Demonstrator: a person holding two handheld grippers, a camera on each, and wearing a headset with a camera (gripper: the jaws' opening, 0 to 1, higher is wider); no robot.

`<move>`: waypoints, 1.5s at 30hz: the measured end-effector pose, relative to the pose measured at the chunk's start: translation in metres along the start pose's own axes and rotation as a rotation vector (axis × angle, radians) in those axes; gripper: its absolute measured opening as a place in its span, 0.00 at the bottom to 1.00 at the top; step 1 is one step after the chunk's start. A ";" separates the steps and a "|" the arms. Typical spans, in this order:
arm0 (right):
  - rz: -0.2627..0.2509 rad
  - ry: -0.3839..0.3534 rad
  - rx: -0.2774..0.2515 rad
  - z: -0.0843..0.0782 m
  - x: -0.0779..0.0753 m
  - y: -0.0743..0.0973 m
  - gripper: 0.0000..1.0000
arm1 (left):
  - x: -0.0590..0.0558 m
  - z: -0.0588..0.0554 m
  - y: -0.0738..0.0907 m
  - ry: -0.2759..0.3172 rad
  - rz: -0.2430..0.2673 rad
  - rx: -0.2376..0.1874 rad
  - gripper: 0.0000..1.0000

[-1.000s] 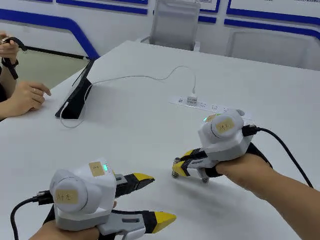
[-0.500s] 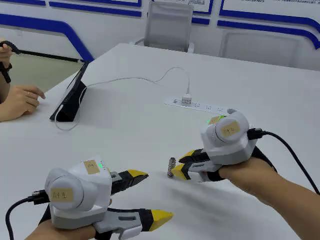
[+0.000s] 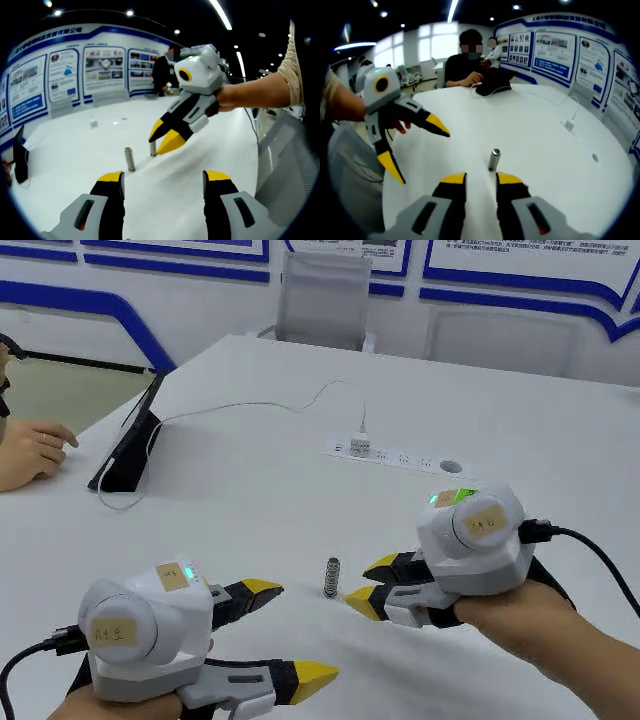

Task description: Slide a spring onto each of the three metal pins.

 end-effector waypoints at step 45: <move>-0.169 -0.091 -0.037 -0.063 -0.027 0.098 0.35 | -0.004 0.001 -0.004 -0.007 -0.003 0.012 0.72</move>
Point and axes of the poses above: the centre of the closed fingertips' face, and the gripper's own axes: y roughly backward along the fingers, x roughly to its left, z roughly out of its top, the point moved 1 cm from there along y, roughly backward along the fingers, and after that the axes turned 2 degrees about -x, right-handed, at the moved point
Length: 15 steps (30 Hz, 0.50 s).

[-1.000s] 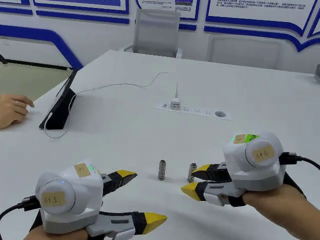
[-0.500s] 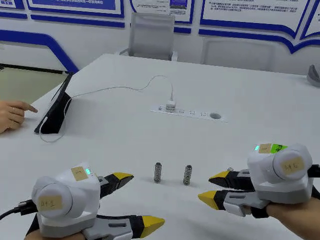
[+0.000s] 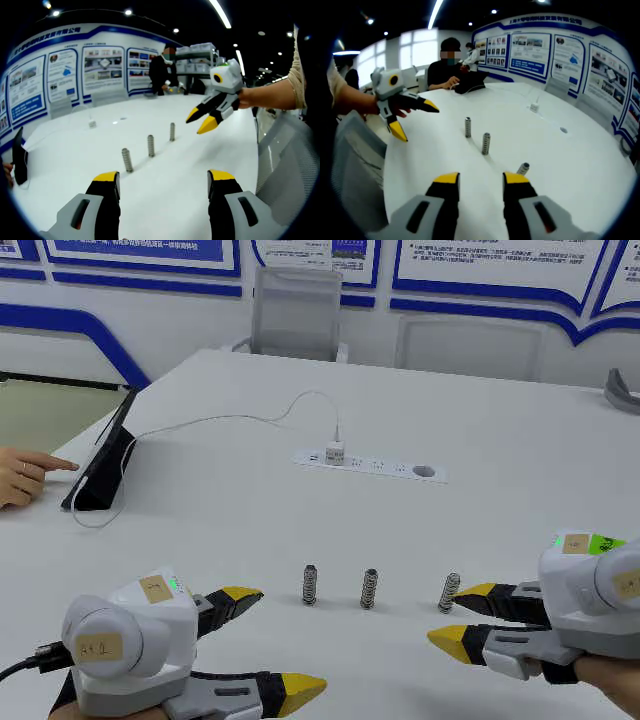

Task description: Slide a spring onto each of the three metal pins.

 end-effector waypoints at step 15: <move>-0.039 -0.011 -0.014 -0.016 -0.011 0.017 0.51 | 0.001 -0.005 -0.003 0.014 0.000 0.006 0.73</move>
Point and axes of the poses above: the centre of the closed fingertips' face, and the gripper's own axes: y roughly backward along the fingers, x roughly to its left, z roughly out of its top, the point moved 1 cm from there along y, roughly backward along the fingers, and after that the axes turned 2 degrees about -x, right-handed, at the moved point
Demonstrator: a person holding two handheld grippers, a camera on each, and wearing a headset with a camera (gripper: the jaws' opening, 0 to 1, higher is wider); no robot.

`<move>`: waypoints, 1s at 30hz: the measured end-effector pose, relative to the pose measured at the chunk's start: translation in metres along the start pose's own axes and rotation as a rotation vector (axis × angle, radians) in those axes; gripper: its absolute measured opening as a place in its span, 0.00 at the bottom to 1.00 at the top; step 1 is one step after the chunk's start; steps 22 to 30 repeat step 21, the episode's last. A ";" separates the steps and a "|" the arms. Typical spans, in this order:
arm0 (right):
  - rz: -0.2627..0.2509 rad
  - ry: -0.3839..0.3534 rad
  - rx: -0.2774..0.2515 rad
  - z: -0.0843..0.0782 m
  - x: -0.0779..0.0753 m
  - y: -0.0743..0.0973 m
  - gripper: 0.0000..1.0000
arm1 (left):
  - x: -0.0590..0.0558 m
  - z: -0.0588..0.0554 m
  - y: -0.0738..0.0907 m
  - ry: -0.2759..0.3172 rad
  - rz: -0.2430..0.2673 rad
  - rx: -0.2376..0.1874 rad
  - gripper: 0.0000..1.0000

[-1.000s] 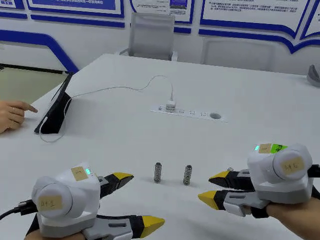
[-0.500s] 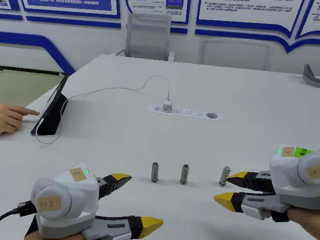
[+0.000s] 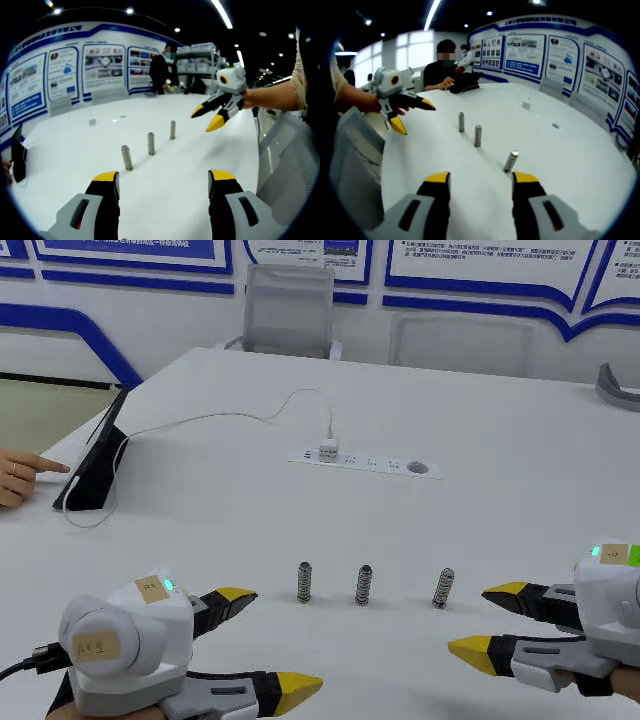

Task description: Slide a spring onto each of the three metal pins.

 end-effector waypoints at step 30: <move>-0.035 -0.037 -0.053 -0.007 -0.003 0.012 0.66 | 0.010 -0.006 0.003 0.025 0.019 0.001 0.75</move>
Point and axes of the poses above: the centre of the closed fingertips' face, and the gripper's own axes: y roughly backward along the fingers, x roughly to its left, z roughly out of its top, the point moved 1 cm from there along y, roughly backward along the fingers, and after that the axes turned 2 degrees about -x, right-handed, at the moved point
